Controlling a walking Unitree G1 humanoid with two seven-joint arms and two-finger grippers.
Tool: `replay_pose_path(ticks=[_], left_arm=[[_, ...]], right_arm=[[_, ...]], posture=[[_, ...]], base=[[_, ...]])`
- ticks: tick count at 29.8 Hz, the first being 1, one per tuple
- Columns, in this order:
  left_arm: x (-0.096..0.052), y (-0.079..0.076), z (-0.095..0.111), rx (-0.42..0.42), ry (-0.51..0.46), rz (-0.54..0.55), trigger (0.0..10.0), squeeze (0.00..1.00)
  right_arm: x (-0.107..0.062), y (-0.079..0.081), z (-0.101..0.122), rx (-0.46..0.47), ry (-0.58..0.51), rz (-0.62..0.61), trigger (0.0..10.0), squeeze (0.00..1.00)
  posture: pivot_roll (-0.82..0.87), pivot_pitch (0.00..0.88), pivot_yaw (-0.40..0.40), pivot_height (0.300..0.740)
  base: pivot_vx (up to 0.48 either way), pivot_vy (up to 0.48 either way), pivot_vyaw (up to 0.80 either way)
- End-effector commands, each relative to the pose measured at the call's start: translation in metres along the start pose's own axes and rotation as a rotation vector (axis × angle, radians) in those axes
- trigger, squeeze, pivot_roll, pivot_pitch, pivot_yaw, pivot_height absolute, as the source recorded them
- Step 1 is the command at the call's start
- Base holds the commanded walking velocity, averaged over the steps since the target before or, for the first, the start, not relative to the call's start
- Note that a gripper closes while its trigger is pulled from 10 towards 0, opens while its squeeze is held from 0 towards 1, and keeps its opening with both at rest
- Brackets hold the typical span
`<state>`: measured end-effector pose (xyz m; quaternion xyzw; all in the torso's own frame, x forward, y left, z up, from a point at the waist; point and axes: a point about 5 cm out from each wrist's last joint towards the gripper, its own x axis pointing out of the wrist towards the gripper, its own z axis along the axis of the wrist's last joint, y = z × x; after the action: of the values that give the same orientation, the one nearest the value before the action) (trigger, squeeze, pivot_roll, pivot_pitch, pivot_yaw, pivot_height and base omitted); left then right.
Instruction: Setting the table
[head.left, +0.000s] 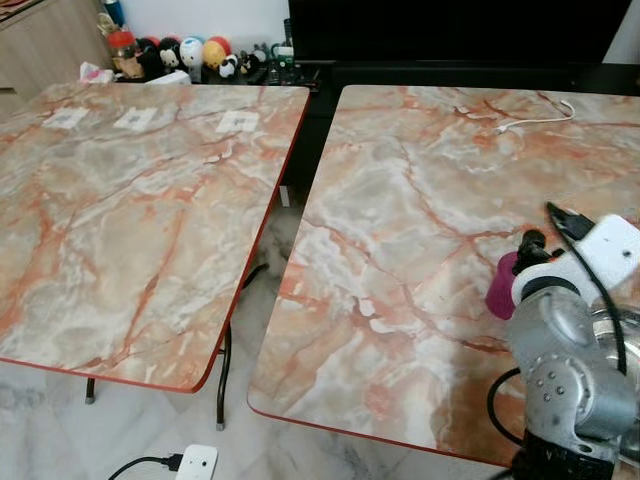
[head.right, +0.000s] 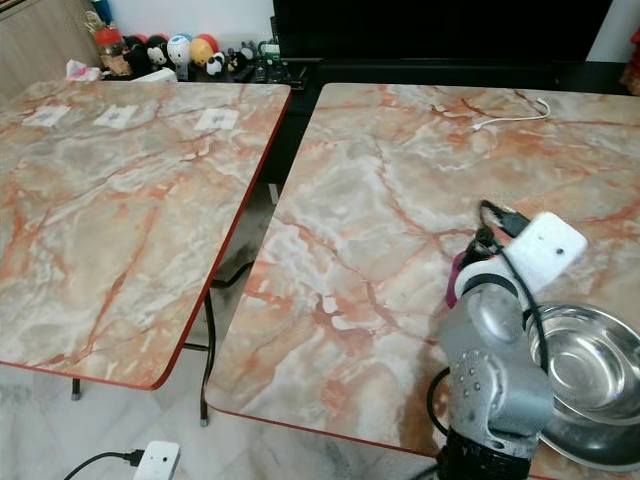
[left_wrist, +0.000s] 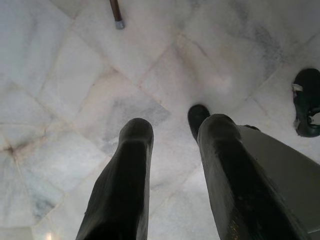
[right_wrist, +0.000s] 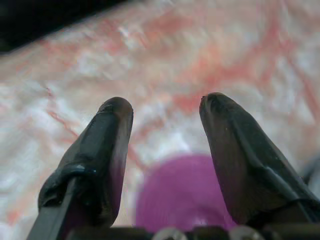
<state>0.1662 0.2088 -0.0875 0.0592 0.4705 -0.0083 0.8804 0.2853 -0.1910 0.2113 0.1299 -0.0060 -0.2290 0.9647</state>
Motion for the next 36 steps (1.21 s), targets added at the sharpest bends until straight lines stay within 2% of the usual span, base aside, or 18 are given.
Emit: replay_pose_path(ticks=[1,3,7,8,10,11,15,21,32,33,36], left_arm=[[-0.002,0.004,-0.009,0.000,0.025,0.006,10.0,0.00],[-0.002,0.004,-0.008,0.001,0.024,0.006,10.0,0.00],[-0.002,0.004,-0.008,-0.002,0.022,0.009,10.0,0.00],[-0.002,0.004,-0.008,-0.001,0.022,0.009,10.0,0.00],[-0.002,0.004,-0.008,-0.001,0.022,0.007,10.0,0.00],[-0.002,0.003,-0.008,-0.003,0.021,0.007,10.0,0.00],[-0.002,0.004,-0.008,-0.017,0.012,0.016,10.0,0.00],[-0.004,0.013,-0.008,-0.010,0.010,0.024,10.0,0.00],[-0.005,0.019,-0.010,-0.024,0.012,0.031,10.0,0.00],[-0.005,0.019,-0.012,-0.028,0.017,0.032,10.0,0.00],[-0.005,0.018,-0.013,-0.032,0.028,0.033,10.0,0.00]], right_arm=[[-0.003,0.009,0.007,-0.005,-0.069,0.121,10.0,0.00],[-0.002,0.015,0.012,-0.030,-0.124,0.238,10.0,0.00],[-0.003,0.024,0.016,-0.100,-0.180,0.390,10.0,0.00],[-0.005,0.028,0.010,-0.138,-0.189,0.462,10.0,0.00],[-0.004,0.026,-0.006,-0.184,-0.153,0.478,10.0,0.00],[-0.004,0.023,-0.020,-0.204,-0.123,0.489,10.0,0.00],[-0.009,0.023,-0.040,-0.301,-0.101,0.562,10.0,0.00],[-0.007,0.019,-0.041,-0.242,-0.125,0.534,10.0,0.00],[-0.008,0.020,-0.051,-0.225,-0.132,0.541,10.0,0.00],[-0.005,0.020,-0.050,-0.191,-0.124,0.529,10.0,0.00],[-0.002,0.021,-0.049,-0.178,-0.126,0.523,10.0,0.00]], posture=[[-0.18,0.094,0.068,0.740],[-0.18,0.092,0.063,0.740],[-0.19,0.091,0.060,0.740],[-0.19,0.091,0.061,0.740],[-0.19,0.089,0.059,0.740],[-0.18,0.089,0.056,0.740],[-0.18,0.085,0.052,0.740],[-0.18,0.071,0.054,0.740],[-0.18,0.050,0.046,0.740],[-0.18,0.044,0.044,0.740],[-0.17,0.040,0.044,0.740]], base=[[0.000,0.000,0.00],[0.000,0.000,0.00],[0.000,0.000,0.00],[0.000,0.000,0.00],[0.000,0.000,0.00],[0.000,0.000,0.00],[0.000,0.000,0.00],[0.000,0.000,0.63],[0.000,0.000,0.80],[0.000,0.386,0.00],[0.000,0.480,0.00]])
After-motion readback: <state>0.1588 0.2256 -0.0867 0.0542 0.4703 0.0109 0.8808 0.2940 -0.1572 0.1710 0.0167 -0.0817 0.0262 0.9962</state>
